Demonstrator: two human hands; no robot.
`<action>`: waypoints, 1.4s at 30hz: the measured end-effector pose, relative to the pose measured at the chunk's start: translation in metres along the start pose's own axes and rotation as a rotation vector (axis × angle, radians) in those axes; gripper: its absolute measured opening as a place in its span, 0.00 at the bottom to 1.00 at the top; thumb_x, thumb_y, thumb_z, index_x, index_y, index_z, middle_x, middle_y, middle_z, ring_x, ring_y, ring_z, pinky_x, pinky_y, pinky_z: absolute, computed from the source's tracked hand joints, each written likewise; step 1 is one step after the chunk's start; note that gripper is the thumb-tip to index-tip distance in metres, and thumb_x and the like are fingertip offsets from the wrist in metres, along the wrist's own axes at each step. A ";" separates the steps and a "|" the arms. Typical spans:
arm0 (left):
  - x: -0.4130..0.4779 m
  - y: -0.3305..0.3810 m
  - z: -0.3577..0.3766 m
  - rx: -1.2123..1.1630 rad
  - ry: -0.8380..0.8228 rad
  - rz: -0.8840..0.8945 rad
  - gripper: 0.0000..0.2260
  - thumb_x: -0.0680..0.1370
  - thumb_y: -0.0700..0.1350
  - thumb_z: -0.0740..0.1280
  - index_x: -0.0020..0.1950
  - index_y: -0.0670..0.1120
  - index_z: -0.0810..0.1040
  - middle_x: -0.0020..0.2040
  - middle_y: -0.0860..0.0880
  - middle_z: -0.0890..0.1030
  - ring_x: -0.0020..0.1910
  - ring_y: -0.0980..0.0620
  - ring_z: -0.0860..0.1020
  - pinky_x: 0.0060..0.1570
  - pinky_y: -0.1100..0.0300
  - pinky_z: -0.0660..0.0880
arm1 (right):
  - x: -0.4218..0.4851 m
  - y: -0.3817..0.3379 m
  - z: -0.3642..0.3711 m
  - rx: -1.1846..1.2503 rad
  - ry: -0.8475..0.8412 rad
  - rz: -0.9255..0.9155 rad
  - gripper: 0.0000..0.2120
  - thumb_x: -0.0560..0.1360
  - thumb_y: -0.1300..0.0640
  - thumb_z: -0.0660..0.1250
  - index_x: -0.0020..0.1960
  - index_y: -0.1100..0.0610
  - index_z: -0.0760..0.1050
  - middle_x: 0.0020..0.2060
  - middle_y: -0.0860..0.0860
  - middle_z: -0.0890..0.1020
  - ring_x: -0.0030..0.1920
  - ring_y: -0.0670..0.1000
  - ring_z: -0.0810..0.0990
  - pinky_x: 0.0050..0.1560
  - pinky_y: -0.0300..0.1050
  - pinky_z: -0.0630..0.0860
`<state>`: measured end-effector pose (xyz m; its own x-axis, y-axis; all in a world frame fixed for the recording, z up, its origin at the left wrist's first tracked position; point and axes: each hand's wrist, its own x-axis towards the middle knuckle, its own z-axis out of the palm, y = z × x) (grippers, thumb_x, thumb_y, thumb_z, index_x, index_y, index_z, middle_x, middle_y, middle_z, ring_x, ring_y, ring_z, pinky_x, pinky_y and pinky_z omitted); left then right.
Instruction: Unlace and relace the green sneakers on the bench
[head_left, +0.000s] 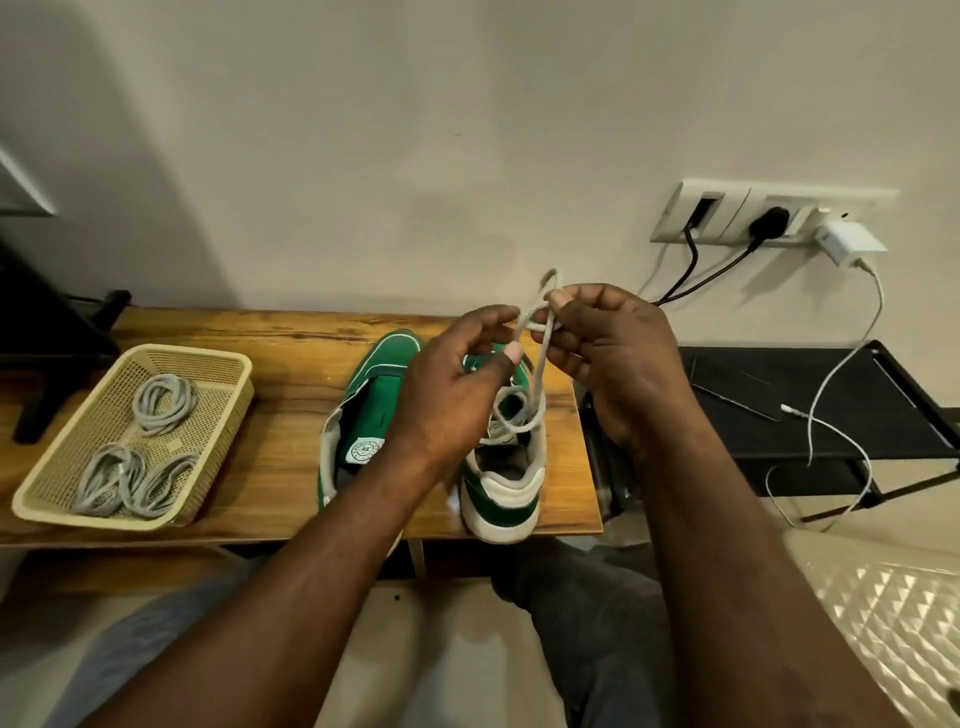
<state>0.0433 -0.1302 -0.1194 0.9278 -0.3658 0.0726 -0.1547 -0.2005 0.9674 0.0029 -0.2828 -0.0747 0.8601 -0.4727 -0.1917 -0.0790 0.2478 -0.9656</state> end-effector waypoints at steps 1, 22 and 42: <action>0.000 0.001 0.001 -0.049 -0.012 -0.018 0.13 0.83 0.47 0.70 0.67 0.56 0.81 0.57 0.58 0.84 0.59 0.59 0.82 0.60 0.48 0.82 | 0.000 0.002 0.002 -0.022 -0.012 -0.009 0.01 0.81 0.62 0.70 0.51 0.59 0.81 0.43 0.55 0.87 0.40 0.48 0.85 0.40 0.40 0.80; 0.018 -0.004 -0.028 -0.347 0.265 -0.201 0.03 0.82 0.44 0.71 0.54 0.46 0.83 0.40 0.53 0.81 0.36 0.57 0.78 0.40 0.56 0.79 | 0.011 0.003 -0.009 0.143 0.058 -0.006 0.10 0.81 0.55 0.70 0.57 0.60 0.83 0.37 0.46 0.81 0.29 0.43 0.68 0.33 0.38 0.66; 0.027 -0.005 -0.065 -0.551 0.300 -0.248 0.16 0.82 0.55 0.70 0.41 0.46 0.78 0.26 0.54 0.66 0.24 0.56 0.61 0.28 0.61 0.62 | 0.020 0.017 -0.018 -0.976 0.485 -0.239 0.08 0.76 0.45 0.74 0.42 0.48 0.82 0.37 0.44 0.83 0.42 0.49 0.83 0.38 0.43 0.74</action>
<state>0.0913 -0.0803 -0.1070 0.9800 -0.0848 -0.1801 0.1968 0.2759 0.9408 0.0104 -0.3032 -0.0978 0.6355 -0.7521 0.1748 -0.4832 -0.5639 -0.6697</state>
